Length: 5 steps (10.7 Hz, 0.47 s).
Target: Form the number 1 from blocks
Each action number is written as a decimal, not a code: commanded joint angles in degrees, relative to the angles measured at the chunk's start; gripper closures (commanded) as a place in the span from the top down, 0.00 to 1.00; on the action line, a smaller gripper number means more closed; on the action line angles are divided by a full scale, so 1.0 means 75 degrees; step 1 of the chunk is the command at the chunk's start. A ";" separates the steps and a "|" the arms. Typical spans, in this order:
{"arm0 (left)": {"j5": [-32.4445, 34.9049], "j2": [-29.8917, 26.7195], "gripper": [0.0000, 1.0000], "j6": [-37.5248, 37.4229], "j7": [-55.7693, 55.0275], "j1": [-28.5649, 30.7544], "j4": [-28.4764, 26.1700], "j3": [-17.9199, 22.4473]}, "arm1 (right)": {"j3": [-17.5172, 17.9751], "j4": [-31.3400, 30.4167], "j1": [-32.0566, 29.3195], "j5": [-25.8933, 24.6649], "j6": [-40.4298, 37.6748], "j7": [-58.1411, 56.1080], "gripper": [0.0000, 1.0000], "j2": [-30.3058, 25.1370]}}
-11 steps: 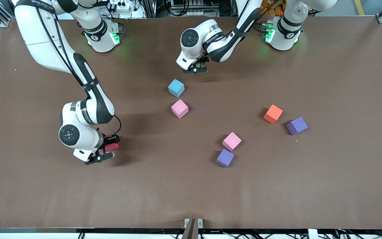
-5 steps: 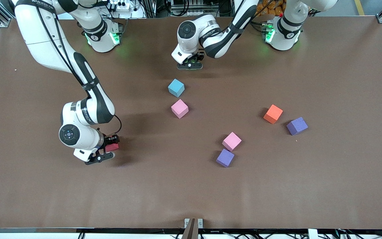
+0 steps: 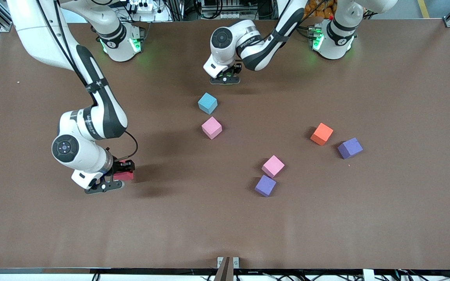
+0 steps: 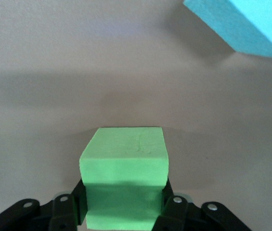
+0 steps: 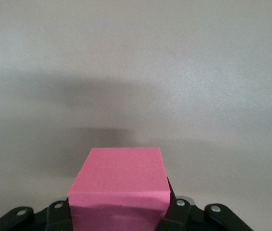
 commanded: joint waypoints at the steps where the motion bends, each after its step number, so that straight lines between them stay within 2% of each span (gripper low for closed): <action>1: 0.0178 0.0087 0.99 0.0095 -0.0113 0.0128 0.0036 -0.0054 | -0.0037 -0.0324 0.0119 0.0024 0.0035 0.0532 0.54 -0.0431; 3: 0.0178 0.0005 1.00 0.0083 -0.0161 0.0140 0.0129 -0.0054 | -0.0037 -0.0359 0.0166 0.0035 0.0047 0.0848 0.54 -0.0584; 5: 0.0189 -0.0392 1.00 0.0048 -0.0103 0.0175 0.0281 -0.0031 | -0.0037 -0.0475 0.0306 0.0036 0.0070 0.0919 0.54 -0.0759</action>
